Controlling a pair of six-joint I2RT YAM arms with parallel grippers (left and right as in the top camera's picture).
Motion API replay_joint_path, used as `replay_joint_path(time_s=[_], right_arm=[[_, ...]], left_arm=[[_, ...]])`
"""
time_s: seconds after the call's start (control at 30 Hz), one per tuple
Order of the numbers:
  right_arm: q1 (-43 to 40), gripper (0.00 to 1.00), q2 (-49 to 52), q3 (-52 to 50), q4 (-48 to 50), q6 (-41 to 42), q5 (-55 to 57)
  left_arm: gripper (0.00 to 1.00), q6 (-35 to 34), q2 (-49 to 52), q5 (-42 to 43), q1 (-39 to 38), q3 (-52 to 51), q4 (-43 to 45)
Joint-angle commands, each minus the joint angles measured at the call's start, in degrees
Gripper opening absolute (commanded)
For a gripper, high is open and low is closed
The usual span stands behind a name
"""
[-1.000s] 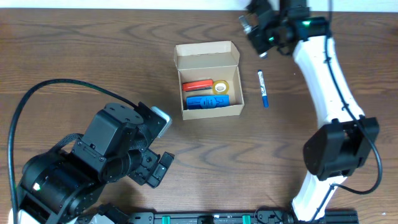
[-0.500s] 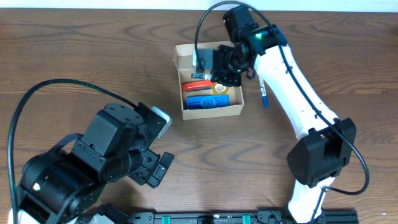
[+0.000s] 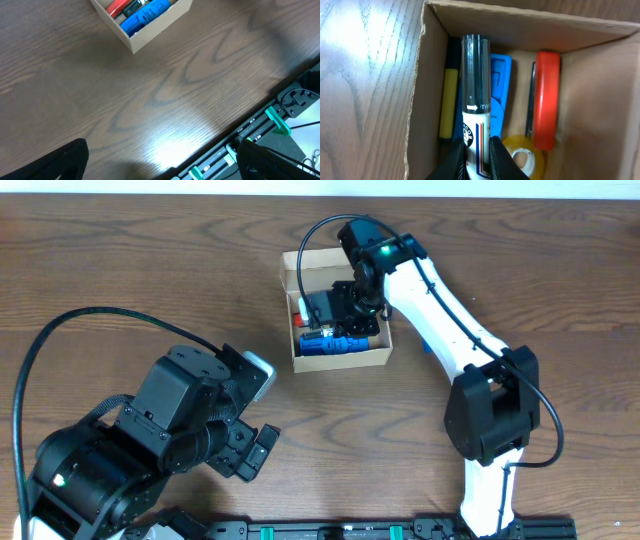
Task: Pack container
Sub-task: 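Lower the marker into the box and open the right gripper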
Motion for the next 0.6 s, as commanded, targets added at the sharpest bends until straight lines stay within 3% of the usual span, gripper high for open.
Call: replay_joint_path(time_s=[0.0, 0.4, 0.57], right_arm=[[1.14, 0.01, 1.88, -0.28, -0.04, -1.53, -1.49], [1.55, 0.01, 4.57, -0.28, 0.04, -1.49, -1.46], [1.53, 0.16, 4.57, -0.28, 0.22, 0.26, -1.46]], left_arm=[[0.95, -0.02, -0.26, -0.17, 0.17, -0.13, -0.17], [0.95, -0.02, -0.26, -0.17, 0.17, -0.11, -0.17], [0.95, -0.02, -0.26, -0.17, 0.17, -0.13, -0.17]])
